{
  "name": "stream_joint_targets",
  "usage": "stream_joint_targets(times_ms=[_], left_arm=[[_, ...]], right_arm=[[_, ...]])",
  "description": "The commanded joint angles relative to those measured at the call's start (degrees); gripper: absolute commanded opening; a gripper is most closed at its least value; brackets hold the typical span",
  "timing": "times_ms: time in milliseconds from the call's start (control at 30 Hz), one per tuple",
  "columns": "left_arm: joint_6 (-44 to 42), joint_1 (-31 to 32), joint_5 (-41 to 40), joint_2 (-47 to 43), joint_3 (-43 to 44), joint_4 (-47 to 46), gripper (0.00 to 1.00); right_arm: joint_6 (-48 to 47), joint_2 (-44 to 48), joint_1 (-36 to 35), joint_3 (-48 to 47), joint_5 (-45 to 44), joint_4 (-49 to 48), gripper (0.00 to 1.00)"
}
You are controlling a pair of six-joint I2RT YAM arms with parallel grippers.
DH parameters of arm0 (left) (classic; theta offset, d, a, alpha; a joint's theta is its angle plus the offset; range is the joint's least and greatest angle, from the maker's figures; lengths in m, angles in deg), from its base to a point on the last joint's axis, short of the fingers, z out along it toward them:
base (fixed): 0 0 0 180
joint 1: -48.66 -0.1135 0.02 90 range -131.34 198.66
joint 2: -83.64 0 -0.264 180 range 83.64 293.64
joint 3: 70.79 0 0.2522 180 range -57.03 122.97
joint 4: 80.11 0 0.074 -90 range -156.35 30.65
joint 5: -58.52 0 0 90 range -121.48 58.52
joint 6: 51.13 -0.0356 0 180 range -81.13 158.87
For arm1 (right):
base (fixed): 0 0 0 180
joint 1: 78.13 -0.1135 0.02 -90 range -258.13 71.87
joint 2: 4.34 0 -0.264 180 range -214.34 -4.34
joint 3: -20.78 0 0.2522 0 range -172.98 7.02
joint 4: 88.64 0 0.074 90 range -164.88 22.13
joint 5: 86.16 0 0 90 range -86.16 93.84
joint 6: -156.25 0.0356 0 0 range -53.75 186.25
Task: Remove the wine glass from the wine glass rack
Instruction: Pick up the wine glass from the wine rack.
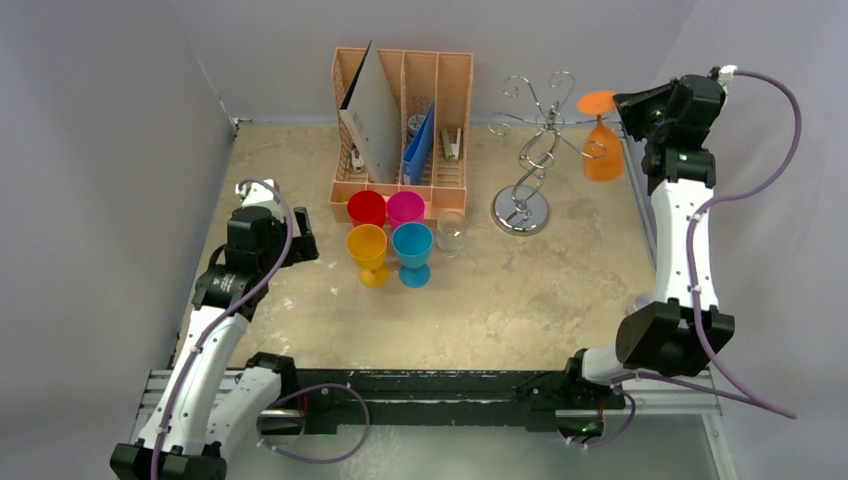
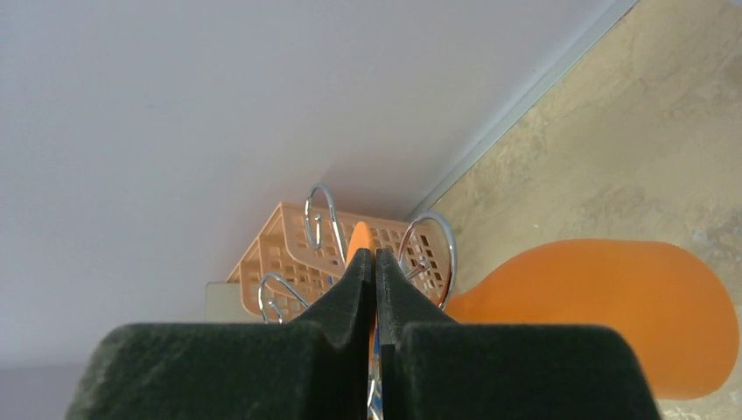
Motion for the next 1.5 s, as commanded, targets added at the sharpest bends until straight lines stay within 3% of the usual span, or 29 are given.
stream_joint_targets(times_ms=[0,533,833,1467], left_arm=[[-0.53,-0.36,0.77,-0.04,0.60,-1.13,0.95],[-0.59,-0.36,0.59,0.01,0.59,-1.19,0.95],[-0.50,-0.36,-0.09,-0.27,0.58,-0.84,0.95],[-0.59,-0.36,-0.11,0.66,0.68,-0.84,0.95]], right_arm=[[0.42,-1.21,0.19,-3.55,4.86,-0.33,0.00],[-1.92,-6.35,0.12,-8.86,7.75,-0.12,0.00],[-5.52,-9.68,-0.38,-14.75,4.84,2.59,0.00],[-14.32,-8.96,-1.97,-16.67,-5.09,1.73,0.00]])
